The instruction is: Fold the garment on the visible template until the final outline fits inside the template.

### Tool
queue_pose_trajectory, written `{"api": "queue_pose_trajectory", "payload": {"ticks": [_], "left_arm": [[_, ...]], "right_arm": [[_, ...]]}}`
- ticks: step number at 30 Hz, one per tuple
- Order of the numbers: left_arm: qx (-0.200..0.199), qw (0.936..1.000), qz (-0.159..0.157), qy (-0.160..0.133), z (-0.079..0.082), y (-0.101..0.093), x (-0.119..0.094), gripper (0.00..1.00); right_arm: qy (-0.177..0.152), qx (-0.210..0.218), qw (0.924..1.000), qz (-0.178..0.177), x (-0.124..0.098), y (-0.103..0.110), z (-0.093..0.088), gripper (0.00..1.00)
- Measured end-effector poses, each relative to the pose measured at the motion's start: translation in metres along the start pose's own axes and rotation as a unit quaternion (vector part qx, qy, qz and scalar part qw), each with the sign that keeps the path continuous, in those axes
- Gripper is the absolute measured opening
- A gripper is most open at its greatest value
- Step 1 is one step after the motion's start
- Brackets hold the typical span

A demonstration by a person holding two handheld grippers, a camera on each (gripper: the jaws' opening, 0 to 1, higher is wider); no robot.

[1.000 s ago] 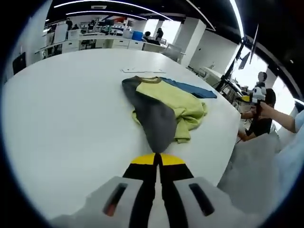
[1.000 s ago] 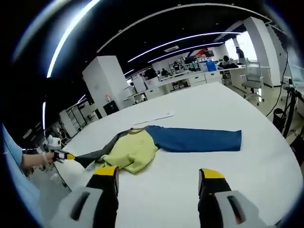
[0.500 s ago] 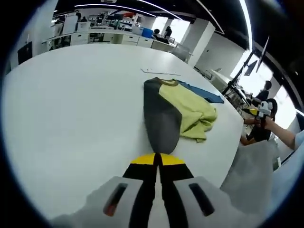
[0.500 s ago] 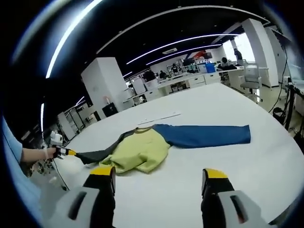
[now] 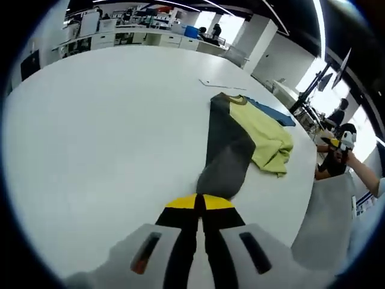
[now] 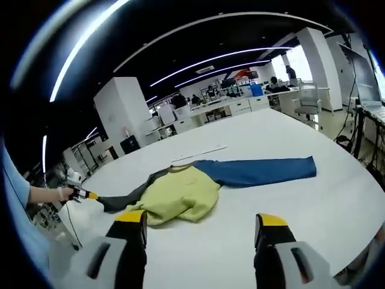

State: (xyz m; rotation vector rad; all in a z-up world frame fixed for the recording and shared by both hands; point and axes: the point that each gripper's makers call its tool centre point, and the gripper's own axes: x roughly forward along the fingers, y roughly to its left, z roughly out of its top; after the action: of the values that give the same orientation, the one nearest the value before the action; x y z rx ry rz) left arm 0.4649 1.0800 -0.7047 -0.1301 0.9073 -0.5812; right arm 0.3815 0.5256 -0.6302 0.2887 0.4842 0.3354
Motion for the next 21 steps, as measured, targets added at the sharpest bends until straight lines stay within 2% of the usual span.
{"api": "queue_pose_trajectory", "payload": {"ticks": [8, 12, 15, 21], "left_arm": [[0.007, 0.9996, 0.012, 0.025, -0.001, 0.036, 0.003, 0.00], [-0.004, 0.9993, 0.018, 0.034, -0.004, 0.055, 0.004, 0.00], [-0.007, 0.9986, 0.031, 0.043, -0.007, 0.071, 0.006, 0.00], [-0.014, 0.9970, 0.065, 0.039, -0.001, 0.097, 0.011, 0.00]], "right_arm": [[0.002, 0.000, 0.9998, -0.021, 0.003, 0.009, 0.000, 0.73], [0.004, 0.000, 0.9996, -0.029, 0.004, 0.009, 0.002, 0.73], [0.003, -0.001, 0.9994, -0.034, 0.005, 0.012, 0.005, 0.73], [0.008, 0.000, 0.9990, -0.043, 0.004, 0.013, 0.005, 0.72]]}}
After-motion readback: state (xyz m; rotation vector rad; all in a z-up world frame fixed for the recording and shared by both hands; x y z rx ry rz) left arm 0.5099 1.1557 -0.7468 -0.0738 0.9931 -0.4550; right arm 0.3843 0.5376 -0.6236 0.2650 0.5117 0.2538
